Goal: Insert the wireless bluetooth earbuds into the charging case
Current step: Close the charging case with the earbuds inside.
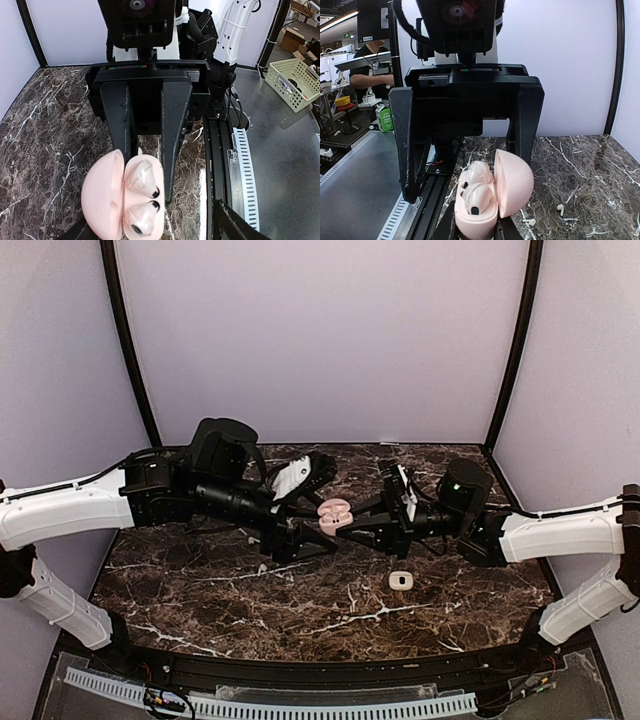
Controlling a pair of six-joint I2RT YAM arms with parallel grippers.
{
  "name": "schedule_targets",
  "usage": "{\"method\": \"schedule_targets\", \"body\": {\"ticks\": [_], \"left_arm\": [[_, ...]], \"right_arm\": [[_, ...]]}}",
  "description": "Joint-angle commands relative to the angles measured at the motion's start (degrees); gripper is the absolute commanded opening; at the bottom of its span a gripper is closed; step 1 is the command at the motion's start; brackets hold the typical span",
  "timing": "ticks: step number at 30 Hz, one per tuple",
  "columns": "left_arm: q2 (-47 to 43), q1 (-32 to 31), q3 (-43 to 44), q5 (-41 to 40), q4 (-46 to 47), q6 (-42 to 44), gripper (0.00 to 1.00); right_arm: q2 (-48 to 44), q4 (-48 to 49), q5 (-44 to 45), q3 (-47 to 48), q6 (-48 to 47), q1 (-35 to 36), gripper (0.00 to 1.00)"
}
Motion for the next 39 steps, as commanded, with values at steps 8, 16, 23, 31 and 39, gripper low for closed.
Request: {"method": "schedule_targets", "body": {"ticks": [8,16,23,31,39], "left_arm": [[-4.2,-2.9,-1.9,-3.9,2.1,4.5,0.67],[-3.1,-4.1,-2.0,-4.7,0.2,6.1,0.62],[-0.5,-8.4,-1.4,-14.0,-2.6,10.6,0.58],[0.5,-12.1,-0.9,-29.8,-2.4,14.4,0.60],[0.5,-12.9,-1.2,-36.2,0.3,17.9,0.68]], "right_arm": [[2.0,1.7,-0.1,1.1,2.4,-0.9,0.00],[2.3,3.4,-0.7,1.3,4.7,-1.9,0.00],[3.8,6.7,-3.0,1.9,10.9,-3.5,0.00],[5.5,1.7,-3.0,5.0,15.1,-4.7,0.00],[6.4,-6.3,-2.2,8.0,17.5,-4.6,0.00]]}}
